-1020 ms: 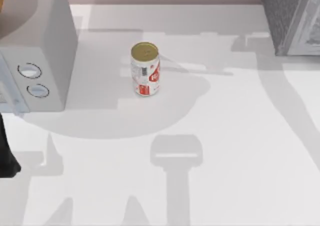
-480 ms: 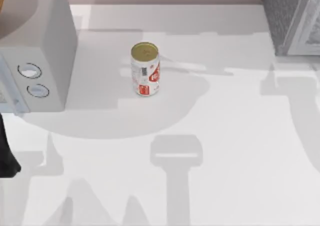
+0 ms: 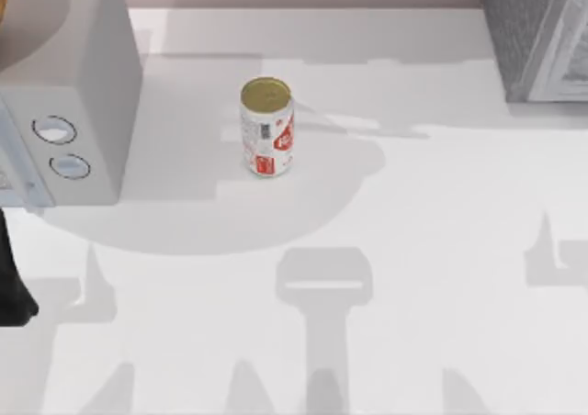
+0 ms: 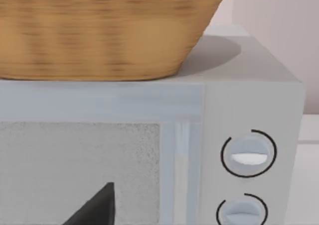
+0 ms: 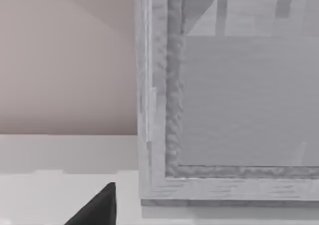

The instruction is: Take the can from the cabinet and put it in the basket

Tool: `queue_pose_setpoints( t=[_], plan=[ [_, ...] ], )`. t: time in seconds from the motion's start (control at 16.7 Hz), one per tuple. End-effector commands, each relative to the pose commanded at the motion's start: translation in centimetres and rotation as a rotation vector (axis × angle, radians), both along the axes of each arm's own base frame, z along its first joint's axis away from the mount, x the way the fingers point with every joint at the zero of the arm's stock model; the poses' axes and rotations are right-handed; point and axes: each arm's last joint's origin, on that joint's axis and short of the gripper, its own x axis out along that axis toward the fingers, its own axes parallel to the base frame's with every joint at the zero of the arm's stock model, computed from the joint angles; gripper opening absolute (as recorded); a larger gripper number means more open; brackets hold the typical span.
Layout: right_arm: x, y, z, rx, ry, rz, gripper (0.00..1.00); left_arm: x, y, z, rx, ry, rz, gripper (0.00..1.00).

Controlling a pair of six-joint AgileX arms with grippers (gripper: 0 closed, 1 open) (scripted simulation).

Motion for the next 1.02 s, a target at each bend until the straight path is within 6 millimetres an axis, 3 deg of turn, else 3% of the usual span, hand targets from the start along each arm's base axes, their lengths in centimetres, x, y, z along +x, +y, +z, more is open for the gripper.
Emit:
queue_pose_setpoints(
  t=[0.18, 0.36, 0.78, 1.02],
  plan=[
    [-0.6, -0.4, -4.9, 0.004, -0.014, 0.004, 1.0, 0.0, 0.0, 0.0, 0.0, 0.0, 0.0, 1.0],
    [-0.7, -0.6, -7.4, 0.005, -0.034, 0.006, 1.0, 0.0, 0.0, 0.0, 0.0, 0.0, 0.0, 1.0],
    [-0.7, -0.6, -7.8, 0.005, -0.037, 0.006, 1.0, 0.0, 0.0, 0.0, 0.0, 0.0, 0.0, 1.0],
    [-0.7, -0.6, -7.8, 0.005, -0.037, 0.006, 1.0, 0.4, -0.2, 1.0, -0.001, 0.0, 0.0, 1.0]
  ],
)
